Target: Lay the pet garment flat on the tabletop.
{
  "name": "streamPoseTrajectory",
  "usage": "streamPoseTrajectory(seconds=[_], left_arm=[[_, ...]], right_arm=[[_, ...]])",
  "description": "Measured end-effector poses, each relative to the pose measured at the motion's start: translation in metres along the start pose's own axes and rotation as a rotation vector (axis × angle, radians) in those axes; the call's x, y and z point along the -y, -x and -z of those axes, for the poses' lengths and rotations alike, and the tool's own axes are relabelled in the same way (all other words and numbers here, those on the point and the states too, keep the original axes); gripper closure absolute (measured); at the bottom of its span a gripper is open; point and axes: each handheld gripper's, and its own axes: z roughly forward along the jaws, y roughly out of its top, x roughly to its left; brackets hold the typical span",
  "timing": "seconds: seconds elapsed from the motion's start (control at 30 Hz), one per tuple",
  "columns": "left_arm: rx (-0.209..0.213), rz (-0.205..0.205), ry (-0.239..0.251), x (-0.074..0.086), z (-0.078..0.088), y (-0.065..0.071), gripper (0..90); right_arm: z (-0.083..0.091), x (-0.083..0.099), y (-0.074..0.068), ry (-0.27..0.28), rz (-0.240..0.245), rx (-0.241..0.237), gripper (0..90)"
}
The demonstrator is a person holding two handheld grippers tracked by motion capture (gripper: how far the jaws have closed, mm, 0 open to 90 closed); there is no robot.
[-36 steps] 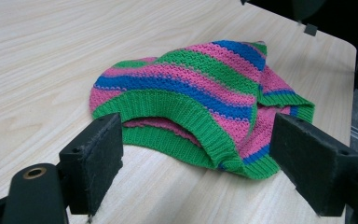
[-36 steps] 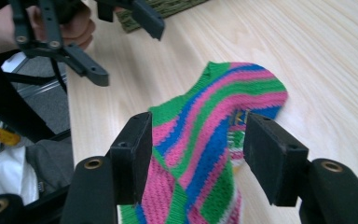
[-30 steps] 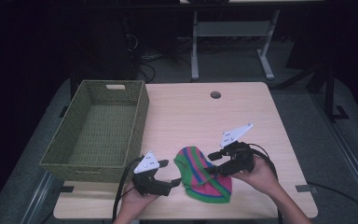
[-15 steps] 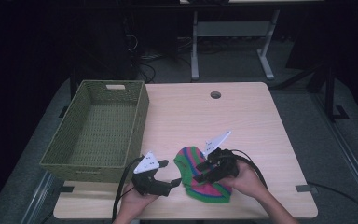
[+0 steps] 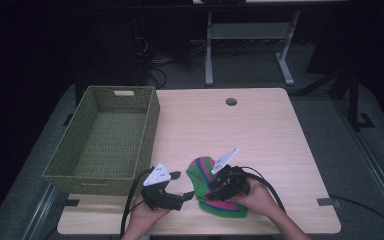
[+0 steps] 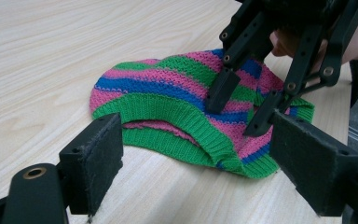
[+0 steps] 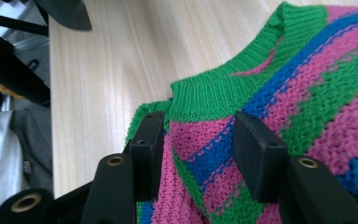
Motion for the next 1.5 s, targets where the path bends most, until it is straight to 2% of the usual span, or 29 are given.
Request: streamPoseTrajectory(seconds=[0.03, 0.13, 0.27, 0.33, 0.37, 0.43, 0.5, 0.7, 0.8, 1.03, 1.2, 1.3, 1.5], left_arm=[[0.001, -0.004, -0.003, 0.0, 0.0, 0.0, 17.1], [0.002, -0.002, -0.004, 0.0, -0.001, 0.0, 17.1], [0.002, -0.002, -0.002, 0.0, -0.001, 0.0, 17.1], [0.002, 0.001, -0.003, 0.0, -0.001, 0.0, 17.1], [0.003, 0.0, -0.004, 0.0, -0.001, 0.0, 17.1], [0.003, 0.0, -0.006, 0.0, -0.002, 0.001, 17.1], [0.004, -0.002, -0.006, 0.0, -0.002, 0.001, 17.1], [0.004, 0.002, -0.004, 0.0, -0.001, -0.001, 17.1], [0.004, 0.003, -0.004, 0.0, -0.001, -0.001, 17.1], [0.006, 0.003, -0.008, 0.001, -0.002, -0.001, 17.1], [0.006, 0.002, -0.006, 0.0, -0.002, -0.001, 17.2], [0.006, 0.006, -0.004, 0.0, -0.001, -0.001, 17.2], [0.008, 0.002, -0.007, 0.0, -0.002, -0.001, 17.3]], right_arm=[[-0.003, 0.002, -0.003, -0.009, 0.008, 0.019, 53.1], [-0.005, 0.004, -0.004, -0.017, 0.025, 0.035, 52.8], [-0.007, 0.007, -0.005, 0.0, 0.04, 0.055, 54.0], [-0.007, 0.008, -0.007, 0.001, 0.046, 0.07, 55.5], [-0.008, 0.008, -0.009, 0.002, 0.064, 0.096, 57.2], [-0.009, 0.008, -0.012, 0.004, 0.081, 0.118, 58.9], [-0.008, 0.009, -0.011, 0.005, 0.078, 0.123, 61.2], [-0.007, 0.009, -0.007, 0.009, 0.059, 0.106, 67.7], [-0.005, 0.009, -0.002, 0.014, 0.036, 0.077, 73.5], [-0.001, 0.009, 0.001, 0.02, 0.029, 0.045, 80.5], [0.002, 0.009, 0.002, 0.02, 0.036, 0.042, 81.7], [0.008, 0.01, 0.003, 0.045, 0.02, 0.026, 82.2], [0.017, 0.009, 0.002, 0.065, 0.024, 0.025, 82.7]])
